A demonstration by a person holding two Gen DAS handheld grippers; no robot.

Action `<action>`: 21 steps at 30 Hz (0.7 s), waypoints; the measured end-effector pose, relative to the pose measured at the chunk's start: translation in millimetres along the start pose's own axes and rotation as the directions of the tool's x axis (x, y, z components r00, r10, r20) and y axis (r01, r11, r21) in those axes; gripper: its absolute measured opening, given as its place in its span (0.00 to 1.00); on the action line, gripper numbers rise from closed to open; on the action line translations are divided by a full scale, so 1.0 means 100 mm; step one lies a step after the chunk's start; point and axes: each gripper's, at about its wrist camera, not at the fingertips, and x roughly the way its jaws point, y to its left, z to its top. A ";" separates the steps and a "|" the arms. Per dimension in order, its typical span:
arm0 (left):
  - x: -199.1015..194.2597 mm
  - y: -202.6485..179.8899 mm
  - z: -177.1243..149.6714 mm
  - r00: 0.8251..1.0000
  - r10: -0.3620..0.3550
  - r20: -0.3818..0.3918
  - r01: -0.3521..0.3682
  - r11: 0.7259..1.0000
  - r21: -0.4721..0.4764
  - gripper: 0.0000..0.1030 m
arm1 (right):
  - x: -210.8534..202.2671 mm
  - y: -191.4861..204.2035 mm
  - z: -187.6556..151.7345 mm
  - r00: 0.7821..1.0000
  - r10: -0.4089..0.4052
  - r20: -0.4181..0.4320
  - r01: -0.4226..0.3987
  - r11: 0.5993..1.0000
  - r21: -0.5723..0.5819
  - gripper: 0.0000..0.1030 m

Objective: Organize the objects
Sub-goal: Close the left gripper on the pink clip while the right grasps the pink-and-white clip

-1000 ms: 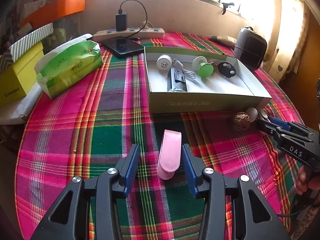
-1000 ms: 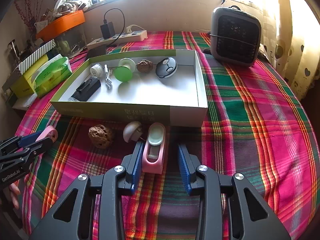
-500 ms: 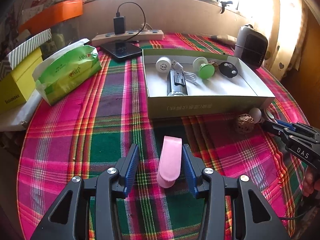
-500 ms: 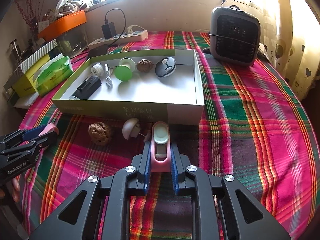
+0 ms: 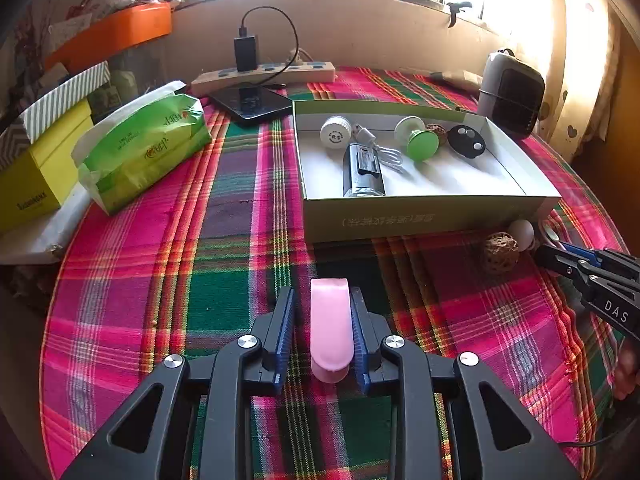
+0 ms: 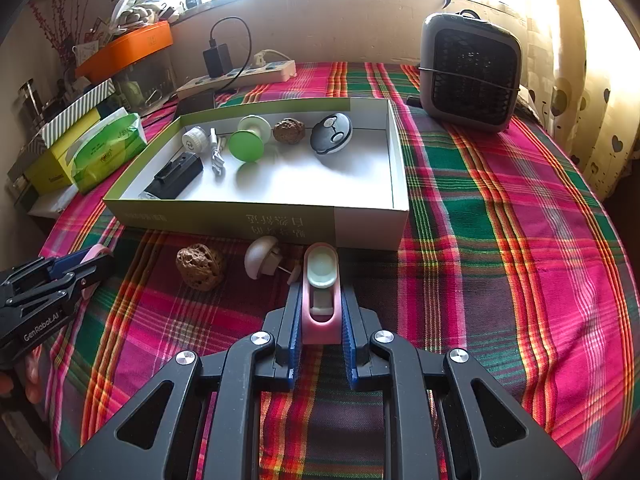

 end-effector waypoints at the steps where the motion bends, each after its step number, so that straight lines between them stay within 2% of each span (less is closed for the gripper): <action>1: 0.00 0.00 0.00 1.000 0.003 0.000 -0.003 1.000 -0.003 0.19 | 0.00 0.00 0.00 1.000 0.000 0.000 0.000 1.000 0.000 0.18; 5: 0.00 0.04 0.00 1.000 0.001 0.002 -0.001 1.000 -0.019 0.15 | 0.00 0.00 0.00 1.000 -0.001 0.000 0.001 1.000 -0.001 0.18; 21: -0.01 0.05 0.00 1.000 0.012 0.002 -0.012 1.000 -0.010 0.15 | 0.00 0.02 0.00 1.000 -0.014 -0.001 0.014 1.000 -0.010 0.18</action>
